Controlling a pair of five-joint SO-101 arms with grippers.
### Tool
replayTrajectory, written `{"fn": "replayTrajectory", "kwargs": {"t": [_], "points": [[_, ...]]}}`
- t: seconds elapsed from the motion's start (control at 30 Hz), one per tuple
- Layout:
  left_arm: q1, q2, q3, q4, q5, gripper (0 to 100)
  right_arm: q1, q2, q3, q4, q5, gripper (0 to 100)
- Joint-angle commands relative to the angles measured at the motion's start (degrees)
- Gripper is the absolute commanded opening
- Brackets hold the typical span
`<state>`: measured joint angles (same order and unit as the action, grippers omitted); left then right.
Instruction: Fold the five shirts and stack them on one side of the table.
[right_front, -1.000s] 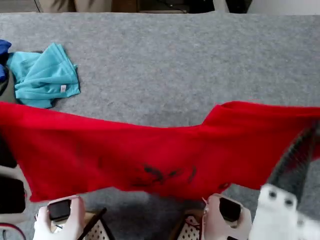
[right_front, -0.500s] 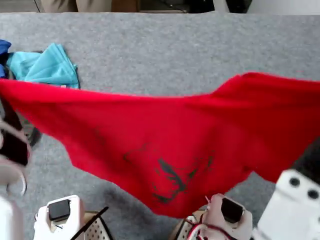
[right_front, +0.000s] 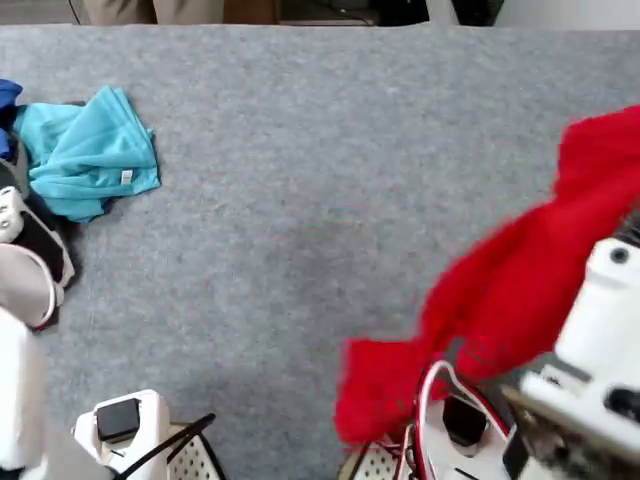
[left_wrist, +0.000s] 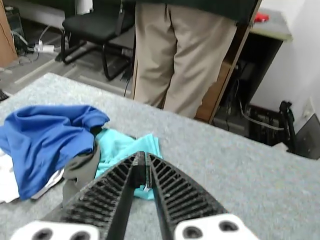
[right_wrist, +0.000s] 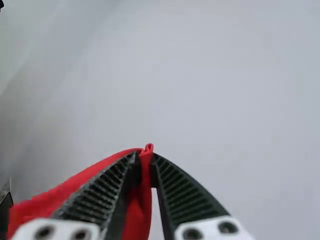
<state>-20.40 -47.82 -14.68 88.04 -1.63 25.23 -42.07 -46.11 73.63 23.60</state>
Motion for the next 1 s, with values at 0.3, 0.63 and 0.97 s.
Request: {"fn": "replayTrajectory", "kwargs": {"t": [0.3,0.63,0.97], "points": [[21.7,5.7,30.2,-14.0,1.9,2,-3.5,0.5,14.9,2.2,8.0,0.6],[22.3,19.0,34.6,-21.9,4.9,2,-18.0,0.2,22.7,1.1,7.6,0.5],[0.8,22.1,33.3,-21.6,10.2,2,-48.0,0.5,15.1,4.0,5.5,0.5]]}}
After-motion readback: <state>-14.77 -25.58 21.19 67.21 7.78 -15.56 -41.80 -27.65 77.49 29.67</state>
